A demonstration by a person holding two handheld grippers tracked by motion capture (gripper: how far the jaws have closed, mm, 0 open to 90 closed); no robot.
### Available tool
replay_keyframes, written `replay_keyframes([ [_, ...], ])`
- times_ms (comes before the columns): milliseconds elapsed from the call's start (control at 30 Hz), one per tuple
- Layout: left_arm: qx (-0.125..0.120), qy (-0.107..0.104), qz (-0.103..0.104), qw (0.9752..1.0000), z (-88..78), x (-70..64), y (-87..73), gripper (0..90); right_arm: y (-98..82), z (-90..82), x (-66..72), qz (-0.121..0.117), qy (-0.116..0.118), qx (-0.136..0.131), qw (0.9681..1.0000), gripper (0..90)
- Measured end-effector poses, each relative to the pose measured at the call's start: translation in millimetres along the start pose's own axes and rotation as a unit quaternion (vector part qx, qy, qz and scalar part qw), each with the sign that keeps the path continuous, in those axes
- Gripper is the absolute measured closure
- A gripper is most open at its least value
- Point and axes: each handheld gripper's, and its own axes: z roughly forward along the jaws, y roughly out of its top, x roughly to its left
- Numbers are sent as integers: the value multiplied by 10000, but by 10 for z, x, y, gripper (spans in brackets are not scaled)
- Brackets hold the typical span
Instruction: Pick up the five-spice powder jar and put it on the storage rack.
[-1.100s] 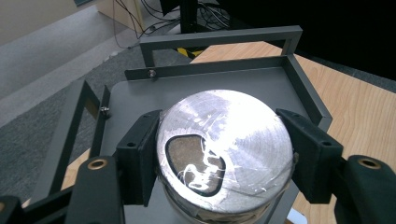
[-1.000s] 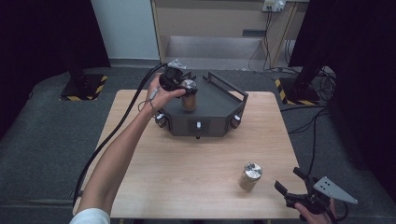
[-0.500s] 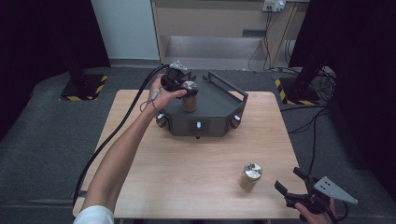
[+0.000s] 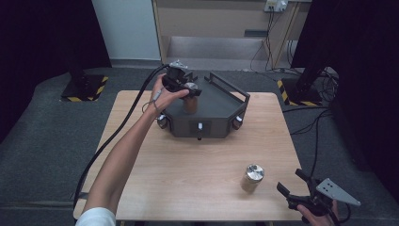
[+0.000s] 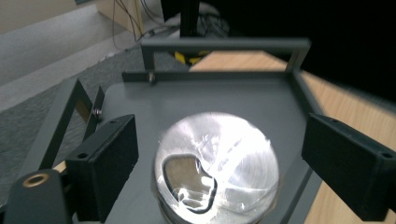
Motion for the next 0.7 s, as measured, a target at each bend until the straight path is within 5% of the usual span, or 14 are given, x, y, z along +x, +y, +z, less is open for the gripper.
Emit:
replay_keyframes([
  [400, -414, 132, -150, 9989, -319, 26, 32, 55, 4, 1, 7, -28, 5, -9, 10000, 52],
  [700, -587, 216, 79, 9980, -608, -95, 149, 32, 3, -3, 14, -53, 2, -30, 10000, 51],
])
